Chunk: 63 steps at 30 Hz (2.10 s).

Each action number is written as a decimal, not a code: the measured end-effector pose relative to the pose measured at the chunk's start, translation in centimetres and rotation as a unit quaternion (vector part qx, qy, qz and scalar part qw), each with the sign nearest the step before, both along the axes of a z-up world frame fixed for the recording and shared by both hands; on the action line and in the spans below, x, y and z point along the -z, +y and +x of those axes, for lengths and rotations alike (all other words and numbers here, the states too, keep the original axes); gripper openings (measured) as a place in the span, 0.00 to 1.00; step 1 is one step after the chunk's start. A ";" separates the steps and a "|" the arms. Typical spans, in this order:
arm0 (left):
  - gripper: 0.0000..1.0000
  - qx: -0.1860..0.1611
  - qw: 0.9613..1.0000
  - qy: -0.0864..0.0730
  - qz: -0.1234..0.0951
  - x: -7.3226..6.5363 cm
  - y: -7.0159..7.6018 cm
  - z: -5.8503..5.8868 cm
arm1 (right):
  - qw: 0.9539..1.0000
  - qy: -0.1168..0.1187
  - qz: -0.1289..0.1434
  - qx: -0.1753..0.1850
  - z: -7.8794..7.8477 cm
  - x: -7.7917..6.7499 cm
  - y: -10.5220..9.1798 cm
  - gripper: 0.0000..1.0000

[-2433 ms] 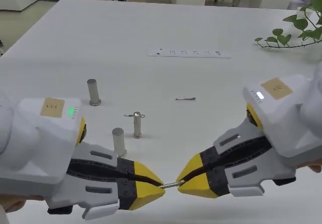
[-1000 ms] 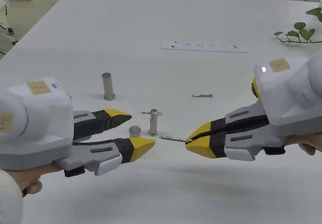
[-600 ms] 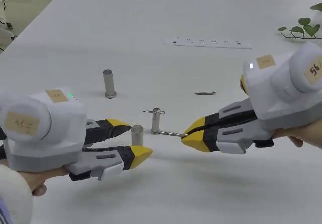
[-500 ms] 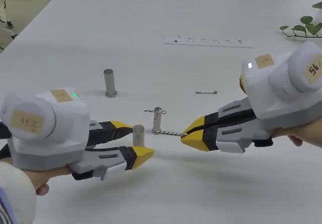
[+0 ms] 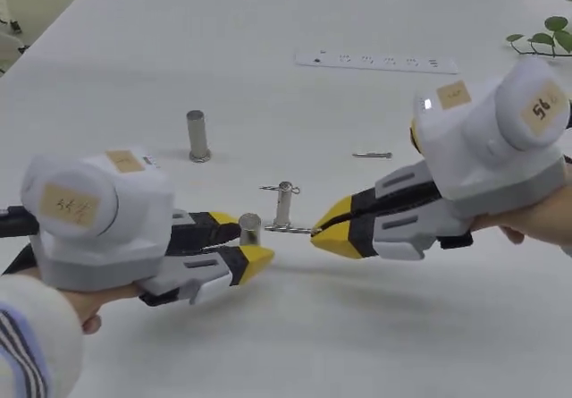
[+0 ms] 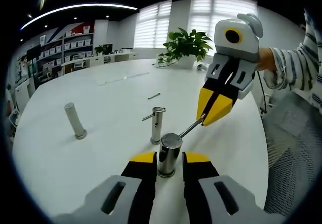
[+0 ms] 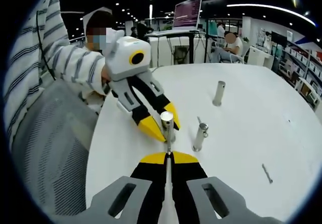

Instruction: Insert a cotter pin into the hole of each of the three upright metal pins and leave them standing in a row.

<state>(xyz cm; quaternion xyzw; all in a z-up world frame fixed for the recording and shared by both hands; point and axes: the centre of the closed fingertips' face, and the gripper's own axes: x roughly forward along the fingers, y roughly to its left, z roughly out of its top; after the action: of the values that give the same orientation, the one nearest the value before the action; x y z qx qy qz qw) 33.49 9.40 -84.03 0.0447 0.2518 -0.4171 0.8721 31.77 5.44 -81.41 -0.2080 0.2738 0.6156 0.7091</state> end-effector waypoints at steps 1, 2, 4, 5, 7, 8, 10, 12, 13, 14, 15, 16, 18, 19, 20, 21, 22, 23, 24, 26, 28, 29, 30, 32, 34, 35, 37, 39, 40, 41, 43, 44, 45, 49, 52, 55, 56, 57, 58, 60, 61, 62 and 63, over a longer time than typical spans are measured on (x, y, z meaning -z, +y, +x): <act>0.15 0.001 1.000 0.002 -0.002 0.0 0.0 0.0 | 1.000 -0.001 0.000 -0.001 0.0 0.0 0.0 0.03; 0.14 0.000 1.000 0.001 -0.001 0.1 0.1 0.0 | 1.000 -0.001 0.001 -0.003 0.0 -0.1 0.1 0.03; 0.13 -0.001 1.000 0.002 -0.003 0.0 0.1 0.1 | 1.000 -0.002 0.000 -0.007 -0.1 -0.2 0.2 0.03; 0.13 0.002 1.000 -0.002 0.000 0.0 0.1 0.1 | 1.000 -0.003 -0.001 -0.008 0.0 -0.2 0.2 0.03; 0.13 0.007 1.000 -0.007 0.005 0.1 0.0 0.1 | 1.000 -0.004 -0.001 -0.008 0.1 -0.2 0.3 0.03; 0.12 0.008 1.000 -0.009 0.007 0.1 0.1 0.1 | 1.000 -0.004 -0.001 -0.008 0.1 -0.2 0.3 0.03; 0.12 0.012 1.000 -0.012 0.009 0.1 0.0 0.1 | 1.000 -0.005 -0.004 -0.010 0.1 -0.1 0.2 0.03; 0.12 0.014 1.000 -0.015 0.011 0.1 0.0 0.1 | 1.000 -0.003 -0.005 -0.011 0.0 0.0 0.2 0.03; 0.12 0.015 1.000 -0.016 0.012 0.1 0.0 0.1 | 1.000 -0.003 -0.005 -0.012 0.0 0.0 0.2 0.03; 0.12 0.015 1.000 -0.015 0.011 0.1 0.0 0.1 | 1.000 -0.003 -0.005 -0.012 0.0 0.0 0.2 0.03; 0.12 0.014 1.000 -0.012 0.008 0.1 0.0 0.1 | 1.000 -0.003 -0.006 -0.013 0.0 0.0 0.2 0.03; 0.12 0.015 1.000 -0.012 0.009 0.1 0.0 0.1 | 1.000 -0.004 -0.007 -0.014 0.0 0.0 0.2 0.03; 0.12 0.017 1.000 -0.014 0.012 0.1 -0.1 0.1 | 1.000 -0.006 -0.007 -0.016 0.0 0.0 0.2 0.03; 0.12 0.018 1.000 -0.014 0.012 0.1 -0.1 0.1 | 1.000 -0.006 -0.007 -0.016 -0.1 0.0 0.3 0.03; 0.12 0.017 1.000 -0.014 0.012 0.1 -0.1 0.0 | 1.000 -0.006 -0.006 -0.016 -0.1 0.0 0.3 0.03; 0.12 0.018 1.000 -0.014 0.011 0.0 -0.1 0.0 | 1.000 -0.007 -0.006 -0.017 0.0 0.0 0.3 0.03; 0.12 0.018 1.000 -0.014 0.010 0.0 0.0 0.1 | 1.000 -0.009 -0.006 -0.018 0.0 0.0 0.3 0.03; 0.12 0.018 1.000 -0.013 0.010 0.0 0.0 0.1 | 1.000 -0.009 -0.006 -0.018 0.0 -0.1 0.3 0.03; 0.12 0.019 1.000 -0.013 0.010 0.0 0.0 0.1 | 1.000 -0.009 -0.006 -0.020 0.0 -0.1 0.3 0.03; 0.12 0.016 1.000 -0.007 0.005 0.1 0.0 0.1 | 1.000 -0.012 -0.004 -0.022 0.0 -0.2 0.4 0.03; 0.12 0.017 1.000 -0.007 0.004 0.1 0.0 0.1 | 1.000 -0.012 0.000 -0.023 -0.1 -0.4 0.6 0.03; 0.12 0.018 1.000 -0.007 0.005 0.1 0.0 0.1 | 1.000 -0.013 0.000 -0.025 -0.1 -0.4 0.6 0.03; 0.12 0.020 1.000 -0.008 0.006 0.1 0.0 0.1 | 1.000 -0.015 -0.002 -0.026 -0.1 -0.4 0.7 0.03; 0.12 0.021 1.000 -0.008 0.006 0.1 0.0 0.1 | 1.000 -0.017 -0.002 -0.025 0.0 -0.4 0.8 0.03; 0.12 0.021 1.000 -0.008 0.006 0.1 0.1 0.1 | 1.000 -0.017 0.001 -0.023 0.1 -0.3 1.0 0.03; 0.12 0.021 1.000 -0.008 0.006 0.2 0.1 0.1 | 1.000 -0.017 0.001 -0.021 0.1 -0.3 1.1 0.03; 0.12 0.020 1.000 -0.009 0.007 0.2 0.1 0.2 | 1.000 -0.019 0.000 -0.022 0.1 0.0 1.4 0.03; 0.12 0.013 1.000 -0.006 0.002 0.2 0.1 0.2 | 1.000 -0.021 -0.003 -0.022 0.1 0.2 1.4 0.03; 0.12 0.013 1.000 -0.006 0.002 0.2 0.1 0.2 | 1.000 -0.018 -0.001 -0.021 0.1 0.2 1.5 0.03; 0.12 0.012 1.000 -0.005 0.002 0.2 0.1 0.2 | 1.000 -0.018 0.000 -0.018 0.1 0.2 1.5 0.03; 0.12 0.011 1.000 -0.005 0.003 0.2 0.1 0.2 | 1.000 -0.018 0.001 -0.014 0.2 0.2 1.6 0.03; 0.12 0.011 1.000 -0.005 0.003 0.2 0.1 0.2 | 1.000 -0.018 0.000 -0.014 0.1 0.2 1.6 0.03; 0.12 0.012 1.000 -0.005 0.003 0.2 0.1 0.2 | 1.000 -0.020 0.001 -0.013 0.2 0.3 1.7 0.03; 0.12 0.010 1.000 -0.004 0.001 0.3 0.1 0.2 | 1.000 -0.018 0.007 -0.011 0.1 0.2 2.3 0.04; 0.12 0.003 1.000 0.004 -0.005 0.3 0.1 0.2 | 1.000 -0.019 0.008 -0.012 0.4 0.2 3.0 0.04; 0.12 0.003 1.000 0.006 -0.006 0.3 0.1 0.2 | 1.000 -0.016 0.011 -0.010 0.4 0.2 3.5 0.04; 0.12 0.003 1.000 0.006 -0.006 0.3 0.2 0.2 | 1.000 -0.016 0.012 -0.010 0.5 0.2 3.6 0.04; 0.12 0.003 1.000 0.006 -0.006 0.3 0.2 0.2 | 1.000 -0.015 0.013 -0.009 0.6 0.2 3.8 0.04; 0.12 0.003 1.000 0.006 -0.006 0.3 0.2 0.2 | 1.000 -0.015 0.013 -0.010 0.6 0.3 3.9 0.04; 0.12 0.004 1.000 0.005 -0.005 0.3 0.1 0.2 | 1.000 -0.015 0.012 -0.010 0.6 0.2 4.1 0.04; 0.12 0.003 1.000 0.006 -0.005 0.3 0.1 0.2 | 1.000 -0.015 0.010 -0.011 0.7 0.3 4.1 0.04; 0.12 0.003 1.000 0.006 -0.005 0.3 0.1 0.2 | 1.000 -0.018 0.009 -0.010 0.8 0.2 4.2 0.04; 0.12 0.000 1.000 0.006 -0.005 0.4 0.1 0.3 | 1.000 -0.026 0.007 -0.011 0.8 0.3 4.3 0.04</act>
<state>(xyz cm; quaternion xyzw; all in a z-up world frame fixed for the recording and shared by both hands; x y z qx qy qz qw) 33.75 9.53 -84.38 0.0374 0.2551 -0.4190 0.8706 32.61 9.78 -81.71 -0.2217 0.2491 0.6196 0.7105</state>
